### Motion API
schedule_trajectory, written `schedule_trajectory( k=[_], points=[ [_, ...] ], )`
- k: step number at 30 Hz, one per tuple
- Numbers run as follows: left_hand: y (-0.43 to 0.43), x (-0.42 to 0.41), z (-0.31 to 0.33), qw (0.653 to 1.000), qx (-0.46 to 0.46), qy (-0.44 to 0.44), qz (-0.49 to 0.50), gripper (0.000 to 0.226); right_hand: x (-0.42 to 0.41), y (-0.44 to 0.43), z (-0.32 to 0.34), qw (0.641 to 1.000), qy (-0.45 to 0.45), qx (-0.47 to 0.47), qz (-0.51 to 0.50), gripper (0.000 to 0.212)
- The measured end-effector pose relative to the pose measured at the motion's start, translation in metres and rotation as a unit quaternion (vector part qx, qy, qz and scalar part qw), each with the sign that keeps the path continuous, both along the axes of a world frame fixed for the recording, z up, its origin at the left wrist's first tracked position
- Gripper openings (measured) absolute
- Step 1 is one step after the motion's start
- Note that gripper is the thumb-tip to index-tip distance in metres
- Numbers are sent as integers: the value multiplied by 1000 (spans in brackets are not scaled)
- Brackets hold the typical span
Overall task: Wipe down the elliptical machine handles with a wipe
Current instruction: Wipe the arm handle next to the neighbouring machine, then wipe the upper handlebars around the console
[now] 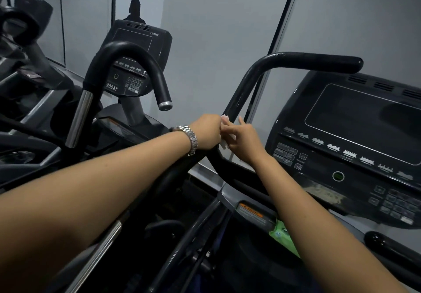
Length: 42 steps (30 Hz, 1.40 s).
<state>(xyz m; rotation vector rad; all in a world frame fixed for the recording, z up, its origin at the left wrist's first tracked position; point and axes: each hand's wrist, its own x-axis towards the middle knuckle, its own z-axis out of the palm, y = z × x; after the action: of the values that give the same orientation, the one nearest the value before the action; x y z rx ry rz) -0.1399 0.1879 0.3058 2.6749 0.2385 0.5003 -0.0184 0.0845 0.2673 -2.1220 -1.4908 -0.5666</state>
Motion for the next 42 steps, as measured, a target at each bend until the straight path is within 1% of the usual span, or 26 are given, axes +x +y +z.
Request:
schedule_trajectory(
  k=[2, 4, 6, 8, 9, 10, 12, 13, 15, 18, 25, 29, 31, 35, 40, 42],
  points=[
    [1, 14, 2, 999, -3, -22, 33, 12, 3, 2, -2, 1000, -5, 19, 5, 23],
    [1, 22, 2, 997, -15, -37, 68, 13, 4, 1, -3, 999, 12, 47, 15, 20],
    [0, 25, 1, 995, 5, -43, 88, 16, -2, -8, -1, 997, 15, 70, 21, 20],
    [-3, 25, 0, 993, 46, -45, 95, 7, -13, -28, 2, 997, 25, 79, -6, 26],
    [-4, 24, 0, 991, 71, -42, 102, 10, -19, -42, 4, 996, 40, 66, -39, 28],
    [-5, 25, -1, 989, 94, -41, 106, 22, -25, -57, 5, 995, 61, 31, -78, 29],
    [-7, 24, -4, 984, 134, -39, 112, 36, -34, -83, 1, 982, 82, -77, -154, 30],
    [-8, 23, -5, 981, 149, -46, 115, 38, -37, -92, -3, 972, 80, -121, -184, 30],
    [-8, 26, -7, 978, 165, -55, 117, 38, -40, -101, -10, 959, 69, -169, -215, 24],
    [-8, 37, -4, 980, 147, -55, 119, 38, -35, -99, -14, 958, 33, -189, -212, 11],
    [-3, 47, -3, 983, 122, -43, 129, 39, -23, -98, -16, 962, 5, -190, -195, 11],
    [-7, 60, 9, 984, 89, -81, 128, 34, -23, -97, -16, 963, 12, -190, -190, 13],
    [-8, 62, 8, 983, 93, -86, 132, 36, -23, -98, -18, 964, 5, -189, -187, 12],
    [0, 61, 0, 983, 111, -47, 136, 36, -23, -100, -19, 965, -9, -190, -180, 12],
    [-5, 68, 12, 982, 85, -90, 143, 39, -25, -102, -21, 968, -18, -182, -172, 15],
    [2, 64, 6, 983, 79, -75, 149, 41, -24, -103, -21, 968, -22, -181, -170, 16]
  ],
)
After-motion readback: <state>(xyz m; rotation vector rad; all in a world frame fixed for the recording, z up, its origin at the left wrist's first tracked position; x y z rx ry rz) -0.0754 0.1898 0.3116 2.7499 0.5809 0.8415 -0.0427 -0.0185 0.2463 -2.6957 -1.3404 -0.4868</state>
